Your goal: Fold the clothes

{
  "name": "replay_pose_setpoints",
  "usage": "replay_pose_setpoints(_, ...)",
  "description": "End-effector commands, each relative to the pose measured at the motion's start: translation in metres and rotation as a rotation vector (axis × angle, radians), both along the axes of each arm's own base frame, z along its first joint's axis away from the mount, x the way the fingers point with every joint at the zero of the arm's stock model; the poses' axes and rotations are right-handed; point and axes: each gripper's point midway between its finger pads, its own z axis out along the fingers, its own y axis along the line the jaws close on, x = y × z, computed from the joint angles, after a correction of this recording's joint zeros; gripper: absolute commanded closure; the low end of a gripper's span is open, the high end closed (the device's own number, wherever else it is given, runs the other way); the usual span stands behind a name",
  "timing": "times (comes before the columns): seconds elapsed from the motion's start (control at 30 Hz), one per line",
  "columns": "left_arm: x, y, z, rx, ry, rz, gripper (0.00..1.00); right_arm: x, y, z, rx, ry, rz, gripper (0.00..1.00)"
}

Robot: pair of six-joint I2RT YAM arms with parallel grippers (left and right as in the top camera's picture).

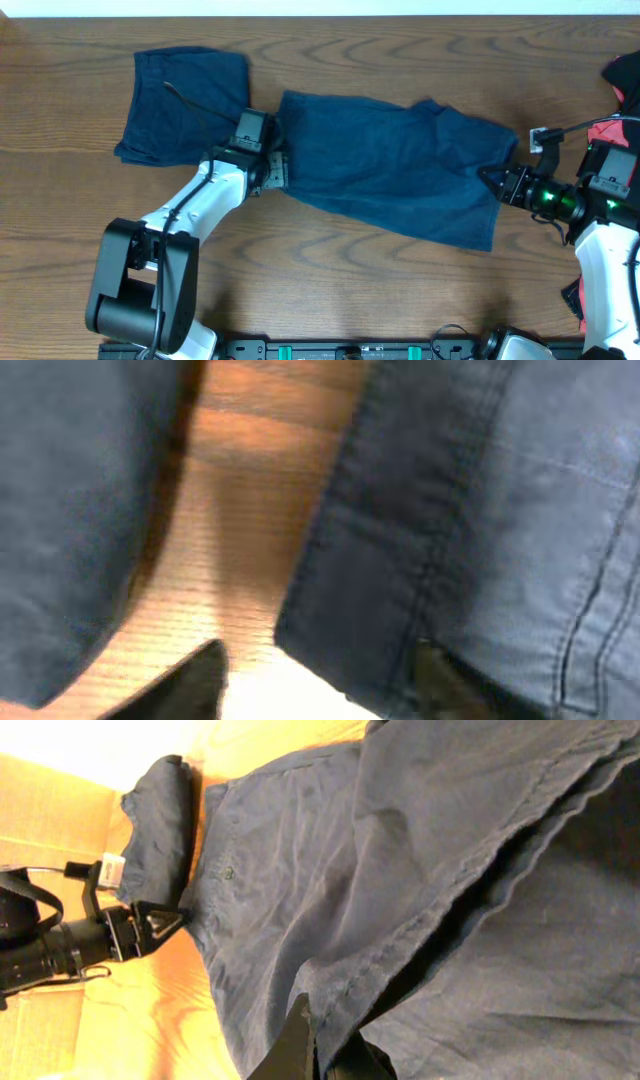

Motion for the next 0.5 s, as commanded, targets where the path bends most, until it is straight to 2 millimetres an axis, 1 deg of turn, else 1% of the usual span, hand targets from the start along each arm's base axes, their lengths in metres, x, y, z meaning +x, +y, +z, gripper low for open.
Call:
replay_pose_setpoints(0.0,-0.003,-0.001,-0.004,-0.033,0.021,0.011,0.53,0.003,-0.002,0.01,-0.009,-0.017,-0.006,0.99)
replay_pose_setpoints(0.07,-0.005,-0.013,-0.004,-0.099,0.035,-0.012,0.53,0.003,-0.004,0.007,-0.022,-0.009,-0.015,0.99)
replay_pose_setpoints(0.1,-0.006,-0.019,-0.003,-0.129,0.042,-0.022,0.49,0.003,-0.005,0.007,-0.028,-0.007,-0.017,0.99)
replay_pose_setpoints(0.13,-0.008,-0.02,-0.004,-0.136,0.048,-0.025,0.42,0.003,-0.005,0.007,-0.03,-0.008,-0.017,0.99)
replay_pose_setpoints(0.17,-0.009,-0.019,-0.004,-0.129,0.053,-0.022,0.36,0.003,-0.005,0.007,-0.03,-0.008,-0.016,0.99)
replay_pose_setpoints(0.27,-0.009,-0.01,-0.006,-0.118,0.057,0.042,0.25,0.003,-0.007,0.005,-0.044,-0.003,-0.025,0.99)
replay_pose_setpoints(0.33,-0.006,-0.004,-0.006,-0.14,0.056,0.111,0.23,0.003,-0.008,0.004,-0.051,0.002,-0.029,0.99)
replay_pose_setpoints(0.47,-0.002,0.01,-0.006,-0.169,0.059,0.217,0.23,0.002,-0.008,0.004,-0.05,0.003,-0.029,0.99)
